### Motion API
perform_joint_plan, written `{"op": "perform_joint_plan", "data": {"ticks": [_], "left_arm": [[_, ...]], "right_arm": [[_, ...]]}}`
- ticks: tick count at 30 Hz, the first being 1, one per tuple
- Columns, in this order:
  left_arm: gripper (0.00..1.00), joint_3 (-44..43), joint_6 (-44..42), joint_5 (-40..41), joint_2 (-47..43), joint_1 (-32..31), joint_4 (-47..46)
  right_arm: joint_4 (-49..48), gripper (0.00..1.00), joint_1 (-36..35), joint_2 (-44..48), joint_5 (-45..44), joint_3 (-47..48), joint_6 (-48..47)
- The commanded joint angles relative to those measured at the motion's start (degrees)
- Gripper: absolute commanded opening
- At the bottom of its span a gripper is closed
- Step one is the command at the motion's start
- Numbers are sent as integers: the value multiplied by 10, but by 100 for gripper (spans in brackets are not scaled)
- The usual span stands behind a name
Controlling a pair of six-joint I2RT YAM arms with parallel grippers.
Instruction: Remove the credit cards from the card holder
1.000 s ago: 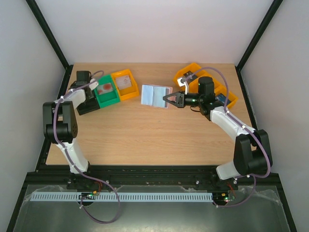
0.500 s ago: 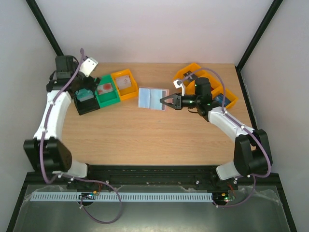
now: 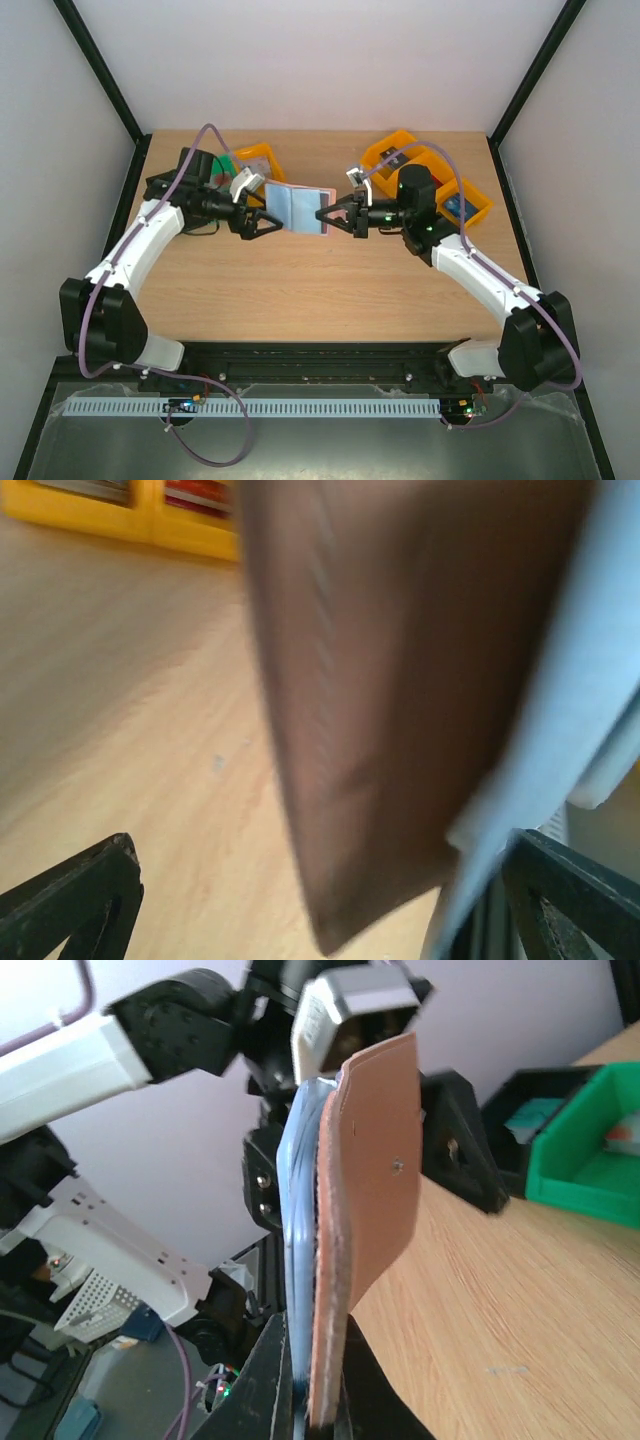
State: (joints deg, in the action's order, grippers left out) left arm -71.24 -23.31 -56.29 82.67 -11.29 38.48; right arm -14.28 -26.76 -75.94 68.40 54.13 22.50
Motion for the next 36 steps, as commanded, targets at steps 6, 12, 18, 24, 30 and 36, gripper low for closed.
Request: {"op": "perform_joint_plan", "data": {"ticks": [6, 12, 18, 24, 30, 36], "left_arm": [[99, 42, -27, -185, -48, -15, -1], [56, 43, -18, -219, -51, -16, -9], [2, 43, 22, -211, -54, -17, -41], [2, 39, 11, -212, -62, -6, -30], [2, 37, -14, -211, -66, -1, -13], [2, 35, -23, -208, -64, 0, -7]], "right_arm": [[-76, 2, -17, 17, 26, -10, 7], [-82, 2, -18, 9, 33, -12, 11], [-81, 12, -19, 4, 34, -13, 7], [-31, 42, -16, 17, 15, -9, -66], [-10, 44, 10, 14, 29, -4, -70], [2, 39, 26, 30, -4, -9, -71]]}}
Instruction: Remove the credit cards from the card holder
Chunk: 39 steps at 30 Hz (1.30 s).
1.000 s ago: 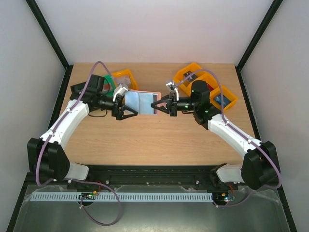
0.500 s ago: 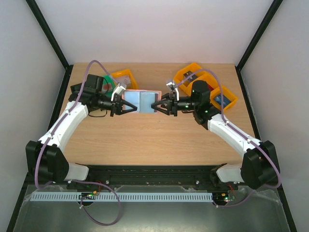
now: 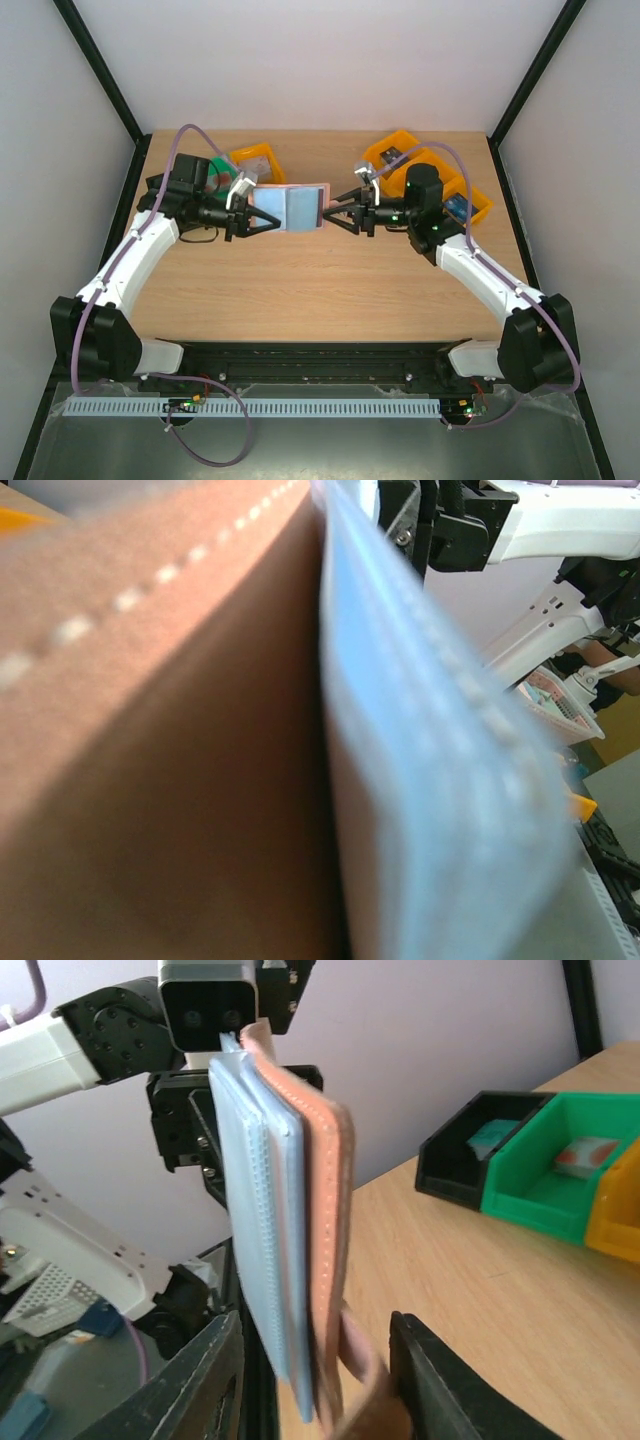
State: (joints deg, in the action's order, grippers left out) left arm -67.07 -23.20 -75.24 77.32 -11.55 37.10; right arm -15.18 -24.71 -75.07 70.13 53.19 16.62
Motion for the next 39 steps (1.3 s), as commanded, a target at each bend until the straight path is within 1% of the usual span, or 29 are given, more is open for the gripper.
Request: {"op": "perform_joint_plan", "data": {"ticks": [1, 2, 3, 11, 20, 24, 28, 30, 32, 34, 36, 39], "left_arm": [[2, -6, -25, -18, -10, 2, 7], [2, -5, -26, -18, -10, 2, 7], [2, -4, -26, -17, -10, 2, 6], [2, -5, -45, -25, -10, -5, 20], [2, -8, -48, -25, -3, -8, 23], [2, -7, -48, -23, -1, -9, 22], [2, -2, -46, -18, -3, -9, 18], [2, -1, -46, -15, -3, -8, 17], [2, -1, -46, -5, -6, -8, 17], [2, -1, -43, 10, -7, -8, 16], [2, 0, -42, 11, -8, -8, 14], [2, -1, -41, 8, -9, -8, 14]], "right_arm": [[15, 33, 5, 20, -36, 0, -10], [16, 30, 5, 16, -43, -1, -8], [12, 30, 4, 15, -45, -1, -4], [-29, 31, -27, -2, -68, -1, 15], [-74, 41, -67, -18, -64, 1, 31], [-96, 42, -87, -25, -62, 7, 38], [-108, 43, -90, -25, -54, 6, 43], [-97, 46, -90, -19, -41, 8, 29], [-42, 48, -88, -2, -25, 17, -33], [23, 50, -86, 18, -29, 25, -90], [49, 50, -82, 31, -37, 27, -108], [67, 48, -77, 32, -40, 31, -111]]}}
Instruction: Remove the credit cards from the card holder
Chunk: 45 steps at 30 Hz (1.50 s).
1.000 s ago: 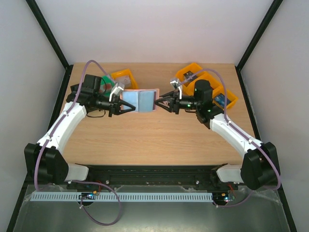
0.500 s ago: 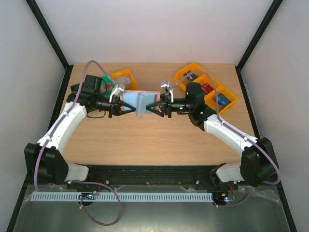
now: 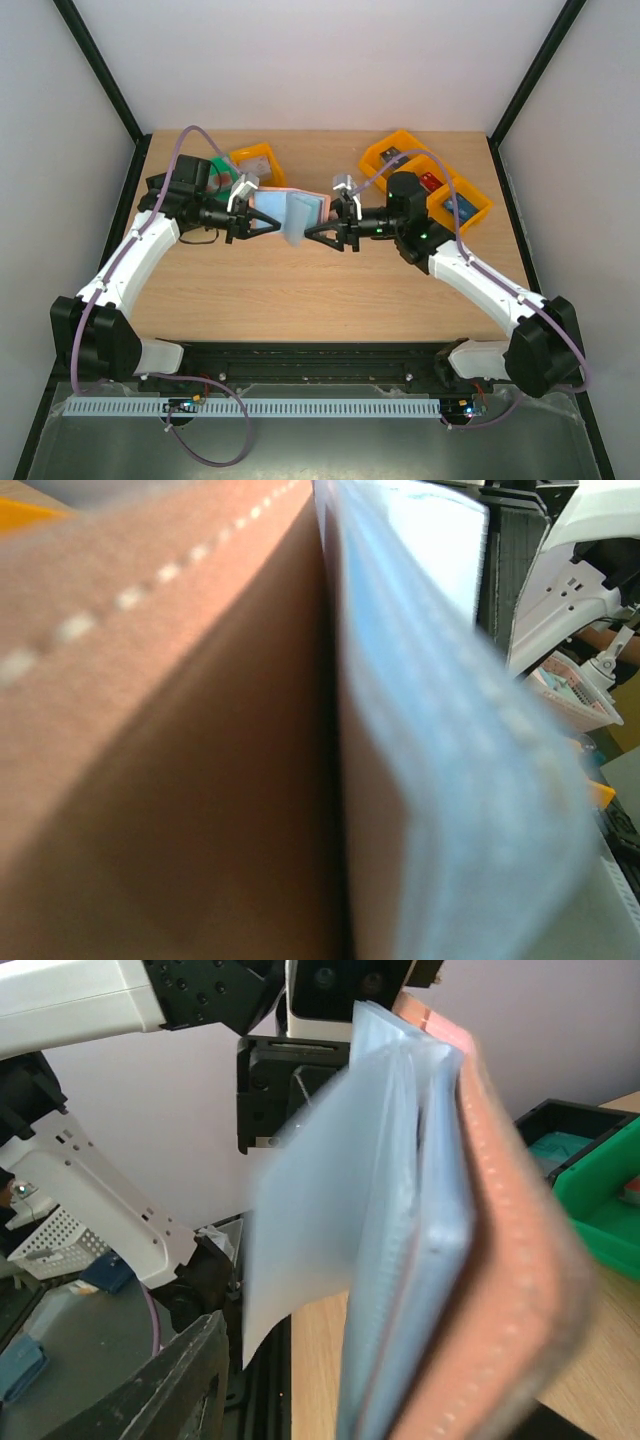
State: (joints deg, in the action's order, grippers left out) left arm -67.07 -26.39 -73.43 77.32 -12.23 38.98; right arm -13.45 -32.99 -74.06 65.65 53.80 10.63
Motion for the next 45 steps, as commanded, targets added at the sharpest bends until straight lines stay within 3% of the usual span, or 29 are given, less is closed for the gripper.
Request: {"op": "perform_joint_plan", "data": {"ticks": [1, 10, 20, 27, 33, 41, 45], "left_arm": [[2, -1, -10, -10, -10, -2, -4], [2, -1, -14, -7, -15, -1, 0], [2, 3, -15, -3, -15, -2, -2], [2, 4, -13, 1, -14, -1, -4], [2, 11, -4, 21, -12, -8, -15], [2, 10, -2, 23, -7, -24, -18], [2, 10, -2, 24, -9, -24, -16]], "right_arm": [[60, 47, 8, 19, 5, 27, -56], [133, 36, 27, 17, -18, 52, -93], [270, 37, 29, 5, -2, 86, -191], [219, 23, 27, 12, -5, 72, -161], [107, 7, 11, 20, -54, 41, -78], [26, 10, -14, -5, -116, 32, -4], [-1, 3, -18, -13, -126, 28, 23]]}}
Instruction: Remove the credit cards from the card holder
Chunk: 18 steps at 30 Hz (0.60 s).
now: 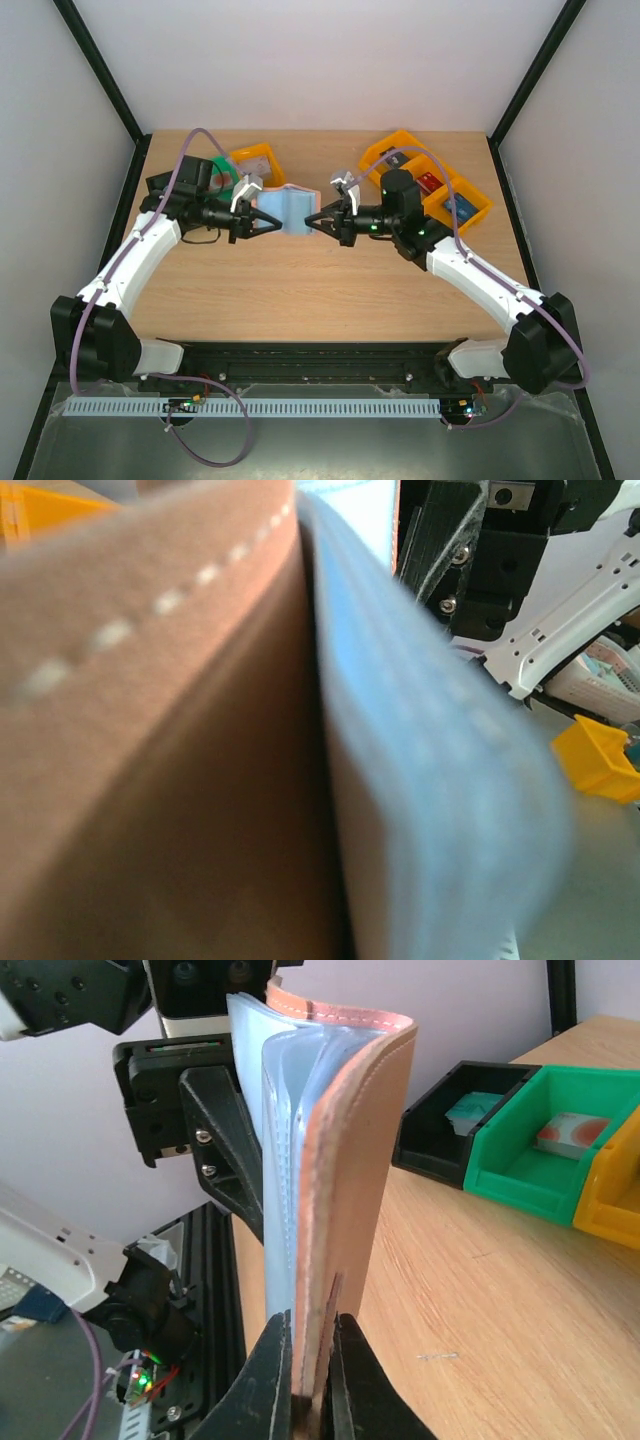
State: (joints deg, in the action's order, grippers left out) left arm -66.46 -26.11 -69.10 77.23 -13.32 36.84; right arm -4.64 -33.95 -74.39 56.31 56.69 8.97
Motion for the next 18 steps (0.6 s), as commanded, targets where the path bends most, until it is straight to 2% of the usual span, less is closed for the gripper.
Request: {"op": "perform_joint_plan", "data": {"ticks": [1, 3, 4, 5, 6, 7, 9, 15, 18], "left_arm": [[2, 4, -5, -19, -8, -13, 5], [4, 4, -5, -16, -8, -13, 4], [13, 5, -2, -13, -7, -13, 1], [30, 6, 5, -11, -8, -13, -3], [52, 7, 12, -9, -8, -12, -10], [64, 9, 21, -6, -7, -13, -17], [78, 15, 49, 5, -6, -12, -44], [87, 33, 111, 22, 0, -13, -100], [94, 33, 122, 23, 0, -12, -110]], "right_arm": [[-92, 2, -9, -11, -34, -1, 44], [-92, 2, -9, -12, -40, -1, 47], [-91, 2, -9, -11, -45, -1, 48], [-91, 2, -10, -10, -46, -2, 50], [-92, 2, -10, -9, -46, -1, 51], [-93, 2, -11, -9, -44, -1, 53], [-93, 2, -13, -11, -40, -1, 54], [-107, 2, -25, -10, -3, -2, 52], [-93, 2, -42, -21, -13, 9, 42]]}}
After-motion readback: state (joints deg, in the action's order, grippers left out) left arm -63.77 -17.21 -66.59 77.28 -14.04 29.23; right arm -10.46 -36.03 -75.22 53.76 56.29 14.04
